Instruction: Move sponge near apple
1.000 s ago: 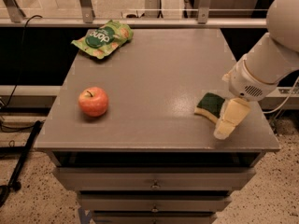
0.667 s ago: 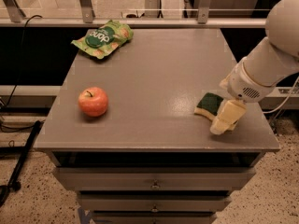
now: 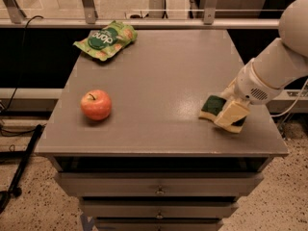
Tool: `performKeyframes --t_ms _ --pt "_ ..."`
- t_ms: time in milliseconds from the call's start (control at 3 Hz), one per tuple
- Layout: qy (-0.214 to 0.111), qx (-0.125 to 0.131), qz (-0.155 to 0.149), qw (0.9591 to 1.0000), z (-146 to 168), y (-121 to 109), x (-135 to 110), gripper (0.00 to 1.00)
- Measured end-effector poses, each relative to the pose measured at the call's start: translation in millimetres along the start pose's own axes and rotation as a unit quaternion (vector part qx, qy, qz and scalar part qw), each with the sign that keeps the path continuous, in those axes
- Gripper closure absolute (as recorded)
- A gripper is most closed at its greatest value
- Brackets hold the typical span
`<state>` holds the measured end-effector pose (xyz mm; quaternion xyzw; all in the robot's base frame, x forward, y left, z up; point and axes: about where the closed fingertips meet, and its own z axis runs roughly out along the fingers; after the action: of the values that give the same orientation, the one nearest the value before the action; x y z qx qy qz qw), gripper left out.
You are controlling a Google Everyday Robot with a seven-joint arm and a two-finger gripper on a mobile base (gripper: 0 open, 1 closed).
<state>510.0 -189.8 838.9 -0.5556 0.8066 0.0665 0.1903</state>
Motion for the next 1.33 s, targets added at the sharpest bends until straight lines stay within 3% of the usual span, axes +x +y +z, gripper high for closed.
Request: performKeyframes --t_ms 333,667,1000,1333 --pt "-0.029 0.002 -0.007 0.9995 -16.4 -4.0 -14.0 0.87" --pt "-0.030 0.000 -0.011 0.9995 -14.2 -0.9 -17.0 1.00" --pt "-0.034 -0.006 -0.020 0.9992 -7.4 6.9 -23.8 1.00" --pt "-0.062 -0.011 -0.069 0.9956 5.9 24.0 -77.8 1.00"
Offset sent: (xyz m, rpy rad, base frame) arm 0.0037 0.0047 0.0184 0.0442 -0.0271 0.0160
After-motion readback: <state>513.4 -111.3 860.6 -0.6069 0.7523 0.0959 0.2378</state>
